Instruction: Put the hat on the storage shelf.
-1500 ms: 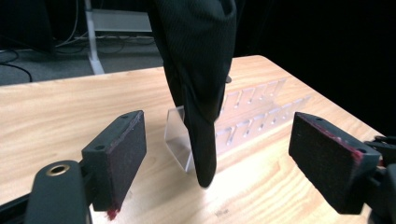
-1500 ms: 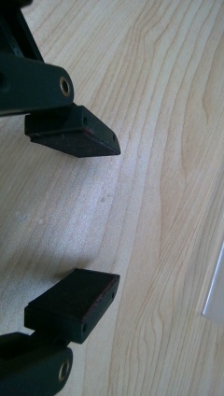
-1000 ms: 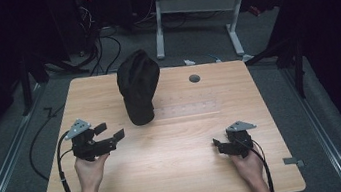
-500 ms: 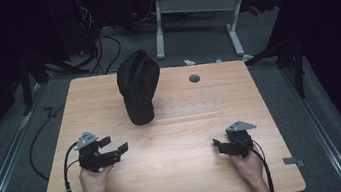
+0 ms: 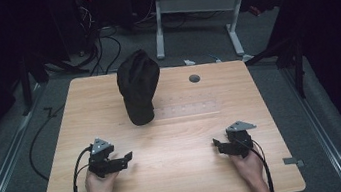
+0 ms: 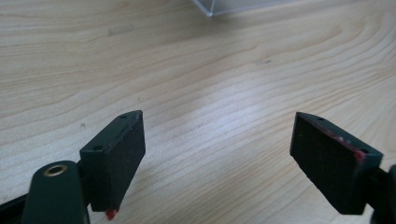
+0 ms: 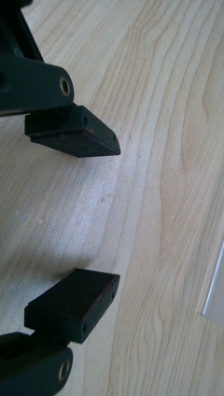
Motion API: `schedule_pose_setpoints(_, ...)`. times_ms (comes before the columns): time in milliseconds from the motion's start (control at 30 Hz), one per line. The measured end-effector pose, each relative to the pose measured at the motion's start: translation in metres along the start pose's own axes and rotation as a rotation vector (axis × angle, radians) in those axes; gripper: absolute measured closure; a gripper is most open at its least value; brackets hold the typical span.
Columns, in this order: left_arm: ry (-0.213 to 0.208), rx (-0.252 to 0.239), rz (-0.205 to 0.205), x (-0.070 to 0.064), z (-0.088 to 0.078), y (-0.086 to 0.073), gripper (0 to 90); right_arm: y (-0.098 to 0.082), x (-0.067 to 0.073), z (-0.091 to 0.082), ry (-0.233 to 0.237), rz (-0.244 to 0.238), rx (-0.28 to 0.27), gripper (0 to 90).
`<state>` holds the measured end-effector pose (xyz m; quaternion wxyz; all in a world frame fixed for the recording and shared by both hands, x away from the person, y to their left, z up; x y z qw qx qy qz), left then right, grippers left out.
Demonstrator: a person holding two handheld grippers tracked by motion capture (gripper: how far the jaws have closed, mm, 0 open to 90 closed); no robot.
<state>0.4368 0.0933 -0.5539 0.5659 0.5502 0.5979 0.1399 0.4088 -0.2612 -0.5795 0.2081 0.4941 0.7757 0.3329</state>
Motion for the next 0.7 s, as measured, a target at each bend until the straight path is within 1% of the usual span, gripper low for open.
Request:
schedule_pose_setpoints(167, 0.029, 0.007, 0.04, 0.004, 0.004, -0.008, 18.2, 0.0, 0.0, 0.0, 0.0, 0.0, 0.0, 32.9)
schedule_pose_setpoints(200, 0.029, 0.007, 0.04, 0.004, 0.004, -0.008, 18.1, 0.0, 0.0, 0.0, 0.0, 0.0, 0.0, 32.9)
schedule_pose_setpoints(233, 0.047, 0.015, 0.058, 0.006, 0.006, -0.011, 17.7, 0.0, 0.0, 0.0, 0.0, 0.0, 0.0, 32.9)
schedule_pose_setpoints(400, 0.067, 0.011, 0.095, 0.006, 0.007, -0.014, 18.3, 0.0, 0.0, 0.0, 0.0, 0.0, 0.0, 32.9)
schedule_pose_setpoints(433, 0.072, 0.013, 0.106, 0.005, 0.008, -0.015, 18.3, 0.0, 0.0, 0.0, 0.0, 0.0, 0.0, 32.9)
schedule_pose_setpoints(500, 0.087, 0.01, 0.141, 0.004, 0.009, -0.018, 18.3, 0.0, 0.0, 0.0, 0.0, -0.001, 0.0, 32.9)
schedule_pose_setpoints(567, 0.084, 0.01, 0.131, 0.004, 0.009, -0.017, 18.1, 0.0, 0.0, 0.0, 0.0, 0.0, 0.0, 32.9)
schedule_pose_setpoints(700, 0.085, 0.009, 0.132, 0.004, 0.009, -0.017, 18.3, 0.0, 0.0, 0.0, 0.0, 0.0, 0.0, 32.9)
Point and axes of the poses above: each handheld gripper's, and its own axes: z roughly forward along the jaws, y roughly out of its top, x roughly to its left, the point moved 7 cm from there along z, roughly forward along the jaws, and after that the axes turned 2 degrees about y, right-handed, at the moved point
